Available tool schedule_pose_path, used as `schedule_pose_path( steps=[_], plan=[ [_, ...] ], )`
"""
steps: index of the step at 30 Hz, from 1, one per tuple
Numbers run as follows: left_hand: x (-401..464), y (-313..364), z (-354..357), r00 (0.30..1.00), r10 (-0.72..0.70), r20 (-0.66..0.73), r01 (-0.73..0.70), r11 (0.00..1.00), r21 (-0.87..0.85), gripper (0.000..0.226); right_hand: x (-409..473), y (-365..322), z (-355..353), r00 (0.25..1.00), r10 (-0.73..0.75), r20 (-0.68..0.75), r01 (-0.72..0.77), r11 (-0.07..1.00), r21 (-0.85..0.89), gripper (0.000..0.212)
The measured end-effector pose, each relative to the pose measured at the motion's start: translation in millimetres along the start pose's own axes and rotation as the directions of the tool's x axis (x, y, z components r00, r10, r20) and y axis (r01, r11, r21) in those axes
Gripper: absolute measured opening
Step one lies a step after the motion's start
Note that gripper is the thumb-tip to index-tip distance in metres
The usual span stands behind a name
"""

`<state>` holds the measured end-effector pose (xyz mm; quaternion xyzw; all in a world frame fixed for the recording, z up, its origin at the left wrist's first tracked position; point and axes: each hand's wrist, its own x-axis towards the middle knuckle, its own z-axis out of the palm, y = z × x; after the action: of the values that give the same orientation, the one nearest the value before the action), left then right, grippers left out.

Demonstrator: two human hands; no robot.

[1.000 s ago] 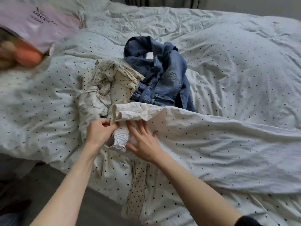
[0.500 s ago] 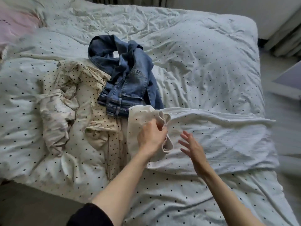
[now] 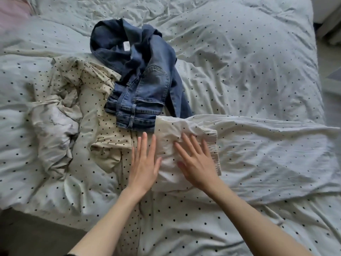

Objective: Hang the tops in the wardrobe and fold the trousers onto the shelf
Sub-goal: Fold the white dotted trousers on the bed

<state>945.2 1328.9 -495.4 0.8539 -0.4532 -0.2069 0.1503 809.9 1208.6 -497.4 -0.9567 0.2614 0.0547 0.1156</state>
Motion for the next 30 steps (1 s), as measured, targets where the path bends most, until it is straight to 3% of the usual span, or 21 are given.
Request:
schedule_pose_path(
  steps=[2, 4, 6, 7, 8, 11, 14, 19, 24, 28, 30],
  plan=[
    [7.5, 3.2, 3.4, 0.984, -0.180, 0.009, 0.169, 0.908, -0.383, 0.073, 12.3, 9.2, 14.4, 0.993, 0.064, 0.095, -0.061, 0.998, -0.034, 0.072],
    [19.1, 0.8, 5.4, 0.928, -0.343, 0.142, 0.349, 0.671, -0.655, 0.062, 21.2, 17.5, 27.3, 0.987, 0.105, 0.123, -0.101, 0.994, -0.039, 0.076],
    [30.7, -4.6, 1.1, 0.847, -0.393, 0.357, 0.496, 0.346, -0.796, 0.045, 25.1, 18.6, 32.1, 0.986, 0.089, 0.138, -0.085, 0.996, -0.036, 0.078],
    [34.2, -9.7, -0.9, 0.802, -0.393, 0.450, 0.560, 0.232, -0.795, 0.042, 24.9, 18.0, 32.8, 0.986, 0.081, 0.142, -0.076, 0.996, -0.043, 0.079],
    [36.8, -14.8, -4.1, 0.774, -0.378, 0.508, 0.604, 0.201, -0.771, 0.042, 23.6, 17.4, 32.7, 0.986, 0.081, 0.146, -0.074, 0.996, -0.050, 0.080],
    [44.6, -20.8, -17.1, 0.783, -0.286, 0.552, 0.622, 0.371, -0.690, 0.041, 20.4, 15.2, 26.1, 0.982, 0.086, 0.171, -0.079, 0.996, -0.046, 0.081],
    [53.7, -15.5, -26.0, 0.787, -0.265, 0.557, 0.610, 0.468, -0.640, 0.021, 21.8, 8.0, 17.8, 0.979, 0.089, 0.183, -0.089, 0.996, -0.008, 0.078],
    [54.9, -12.8, -39.1, 0.756, -0.258, 0.602, 0.645, 0.450, -0.618, 0.017, -0.4, 3.1, 11.8, 0.969, 0.225, 0.100, -0.236, 0.964, 0.123, 0.068],
    [34.6, -1.2, -70.9, 0.761, -0.203, 0.616, 0.626, 0.478, -0.616, 0.023, -19.3, -21.7, 7.8, 0.950, 0.245, 0.192, -0.297, 0.897, 0.327, 0.072],
    [26.6, 34.9, -103.3, 0.815, -0.194, 0.546, 0.548, 0.562, -0.619, 0.022, -15.0, -18.1, -14.3, 0.962, 0.137, 0.237, -0.257, 0.749, 0.610, 0.070],
    [27.1, 64.3, -114.7, 0.837, -0.173, 0.518, 0.507, 0.600, -0.619, 0.021, -14.7, 3.3, -35.8, 0.961, 0.101, 0.256, -0.269, 0.545, 0.794, 0.061]
  ],
)
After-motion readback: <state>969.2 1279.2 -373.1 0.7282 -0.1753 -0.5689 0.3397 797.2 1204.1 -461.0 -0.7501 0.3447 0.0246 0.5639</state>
